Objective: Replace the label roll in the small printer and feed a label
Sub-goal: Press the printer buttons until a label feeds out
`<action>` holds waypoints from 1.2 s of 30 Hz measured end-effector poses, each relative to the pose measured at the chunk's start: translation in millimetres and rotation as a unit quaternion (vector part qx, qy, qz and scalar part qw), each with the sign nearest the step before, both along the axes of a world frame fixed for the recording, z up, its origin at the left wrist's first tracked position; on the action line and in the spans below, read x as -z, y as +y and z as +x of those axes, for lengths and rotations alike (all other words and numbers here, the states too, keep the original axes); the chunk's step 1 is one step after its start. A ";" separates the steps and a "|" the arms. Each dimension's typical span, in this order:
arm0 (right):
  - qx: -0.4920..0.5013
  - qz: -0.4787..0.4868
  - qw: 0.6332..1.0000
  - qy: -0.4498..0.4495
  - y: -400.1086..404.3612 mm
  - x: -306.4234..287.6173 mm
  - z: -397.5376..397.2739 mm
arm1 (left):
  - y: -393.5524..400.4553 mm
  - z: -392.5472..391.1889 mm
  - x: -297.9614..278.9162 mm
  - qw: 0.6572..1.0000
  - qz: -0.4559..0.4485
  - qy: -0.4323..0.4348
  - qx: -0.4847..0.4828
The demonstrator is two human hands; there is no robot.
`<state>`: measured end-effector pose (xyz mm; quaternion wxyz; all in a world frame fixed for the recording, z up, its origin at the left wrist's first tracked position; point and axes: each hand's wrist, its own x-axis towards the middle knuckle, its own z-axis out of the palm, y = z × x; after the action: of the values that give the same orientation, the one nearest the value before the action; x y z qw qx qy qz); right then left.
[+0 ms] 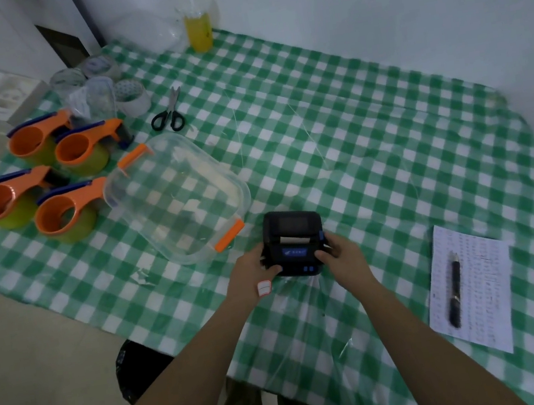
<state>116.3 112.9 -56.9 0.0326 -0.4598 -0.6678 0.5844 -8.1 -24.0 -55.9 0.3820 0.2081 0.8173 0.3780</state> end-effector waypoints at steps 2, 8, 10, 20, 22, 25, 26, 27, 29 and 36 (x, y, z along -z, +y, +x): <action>-0.005 0.001 1.000 0.002 -0.3 -0.1 -0.2 | -1.3 -1.1 1.5 1.000 -0.009 0.018 0.018; -0.005 0.000 1.000 0.003 0.9 0.3 -0.3 | -1.2 -2.1 0.7 0.997 -0.027 0.051 0.049; -0.003 -0.004 1.000 0.004 0.7 0.7 -0.4 | -0.8 -2.2 0.2 0.997 -0.032 0.054 0.053; 0.001 -0.008 1.000 -0.010 -0.3 2.1 -1.2 | -1.7 -2.8 1.6 0.993 -0.044 0.077 0.076; 0.001 -0.005 1.000 -0.008 -0.6 0.9 -1.4 | -1.8 -3.2 2.6 0.993 -0.043 0.075 0.075; 0.001 -0.008 1.000 -0.007 -1.0 0.6 -0.9 | -1.8 -4.3 4.4 0.994 -0.039 0.073 0.075; 0.001 -0.006 1.000 -0.009 -1.0 0.7 -0.9 | -1.9 -4.5 4.9 0.994 -0.040 0.074 0.076; 0.000 -0.004 1.000 -0.010 -1.1 0.8 -1.1 | -2.1 -4.5 5.2 0.994 -0.039 0.074 0.077; 0.001 -0.002 1.000 -0.012 -1.2 0.9 -1.7 | -2.1 -4.4 5.9 0.993 -0.038 0.078 0.079; -0.004 0.003 1.000 -0.012 -1.4 0.4 -1.6 | -1.8 -5.6 7.6 0.993 -0.041 0.081 0.080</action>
<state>114.7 111.5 -57.4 0.0240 -0.4641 -0.6719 0.5767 -13.7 -25.8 -63.5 0.3517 0.2870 0.8411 0.2940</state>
